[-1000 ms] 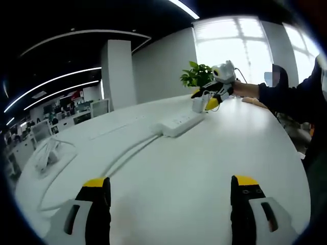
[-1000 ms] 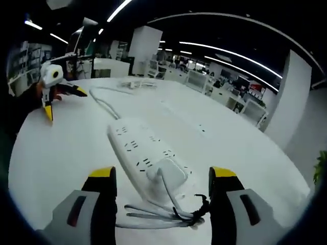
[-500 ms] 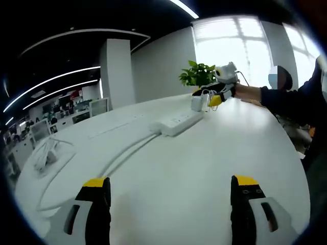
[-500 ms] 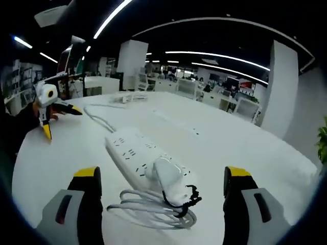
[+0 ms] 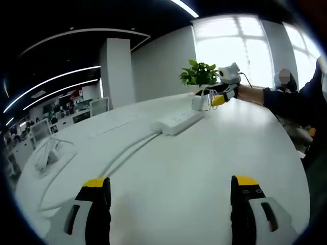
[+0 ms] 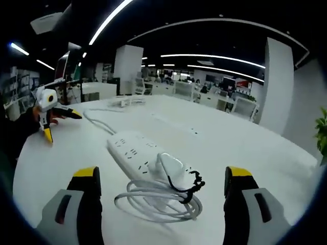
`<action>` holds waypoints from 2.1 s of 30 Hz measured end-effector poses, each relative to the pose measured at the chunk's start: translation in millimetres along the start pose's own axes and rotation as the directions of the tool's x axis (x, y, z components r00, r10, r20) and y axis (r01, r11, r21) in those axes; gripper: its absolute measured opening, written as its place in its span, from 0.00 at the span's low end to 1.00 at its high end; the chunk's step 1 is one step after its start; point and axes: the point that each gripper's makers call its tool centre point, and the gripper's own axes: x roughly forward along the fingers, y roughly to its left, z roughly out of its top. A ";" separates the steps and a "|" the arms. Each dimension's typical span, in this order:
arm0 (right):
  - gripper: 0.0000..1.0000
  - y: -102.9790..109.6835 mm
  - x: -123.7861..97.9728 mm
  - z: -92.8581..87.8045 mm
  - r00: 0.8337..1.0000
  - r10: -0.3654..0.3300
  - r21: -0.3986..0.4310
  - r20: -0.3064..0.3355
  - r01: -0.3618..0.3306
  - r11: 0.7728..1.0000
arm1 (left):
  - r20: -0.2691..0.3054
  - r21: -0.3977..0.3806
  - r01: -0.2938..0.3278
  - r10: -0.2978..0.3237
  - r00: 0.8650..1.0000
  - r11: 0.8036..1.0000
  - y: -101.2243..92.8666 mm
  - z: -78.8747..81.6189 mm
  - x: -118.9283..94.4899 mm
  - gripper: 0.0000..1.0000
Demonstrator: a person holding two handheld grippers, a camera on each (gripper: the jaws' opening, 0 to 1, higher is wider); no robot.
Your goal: Straighten the power strip on the desk, plug the charger into it
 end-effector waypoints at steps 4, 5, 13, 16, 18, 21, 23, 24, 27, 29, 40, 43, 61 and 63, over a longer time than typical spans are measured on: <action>1.00 -0.7 -3.2 -2.5 1.000 -0.018 -0.001 -0.004 0.018 1.000 | 0.005 0.002 0.005 -0.005 1.000 1.000 0.1 2.0 0.3 0.99; 1.00 -0.9 -4.2 -2.9 1.000 -0.025 -0.002 -0.003 0.025 1.000 | 0.006 0.002 0.005 -0.005 1.000 1.000 0.0 2.3 0.5 0.99; 1.00 3.4 -9.4 -10.6 0.999 -0.036 0.018 -0.003 0.037 0.999 | 0.008 0.009 0.003 -0.003 1.000 1.000 2.5 6.4 2.5 0.99; 1.00 7.9 -12.9 -14.5 0.999 -0.038 0.021 -0.006 0.038 0.999 | 0.011 0.011 0.004 -0.004 1.000 1.000 3.2 8.6 3.3 0.99; 1.00 10.2 -16.2 -15.3 0.999 -0.042 0.029 -0.001 0.042 0.999 | 0.009 0.015 0.007 -0.007 1.000 1.000 3.8 9.1 5.3 0.99; 1.00 12.1 -19.4 -17.0 0.999 -0.049 0.047 0.001 0.049 0.998 | 0.002 0.009 0.012 -0.012 1.000 1.000 4.7 7.3 8.9 0.99; 1.00 12.3 -21.0 -18.4 0.998 -0.055 0.042 0.002 0.055 0.998 | 0.000 0.010 0.013 -0.013 1.000 1.000 3.8 7.7 9.8 0.99; 1.00 12.5 -22.4 -19.9 0.998 -0.057 0.042 0.001 0.057 0.997 | 0.004 0.010 0.018 -0.018 1.000 1.000 2.7 9.3 10.5 0.99; 1.00 12.2 -25.9 -22.9 0.998 -0.063 0.052 0.000 0.063 0.997 | 0.005 0.012 0.026 -0.026 1.000 1.000 1.3 12.9 13.3 0.99; 1.00 11.6 -29.0 -24.3 0.998 -0.068 0.056 0.004 0.068 0.996 | 0.004 0.015 0.030 -0.030 1.000 0.999 1.1 14.1 14.7 0.99; 1.00 9.9 -38.0 -32.8 0.995 -0.102 0.091 0.015 0.100 0.991 | -0.001 0.024 0.036 -0.036 0.999 0.999 -1.0 18.5 22.9 0.99; 1.00 12.5 -38.9 -33.2 0.994 -0.110 0.072 0.010 0.109 0.991 | -0.009 0.026 0.036 -0.036 0.999 0.999 -0.7 17.5 23.6 0.99; 1.00 31.8 -62.2 -4.6 0.991 -0.118 0.062 0.060 0.115 0.991 | -0.027 0.056 0.032 -0.031 0.999 0.998 6.9 23.3 30.0 0.99; 1.00 32.7 -65.2 -4.0 0.990 -0.122 0.068 0.064 0.118 0.991 | -0.028 0.055 0.039 -0.038 0.999 0.998 6.0 24.7 31.4 0.99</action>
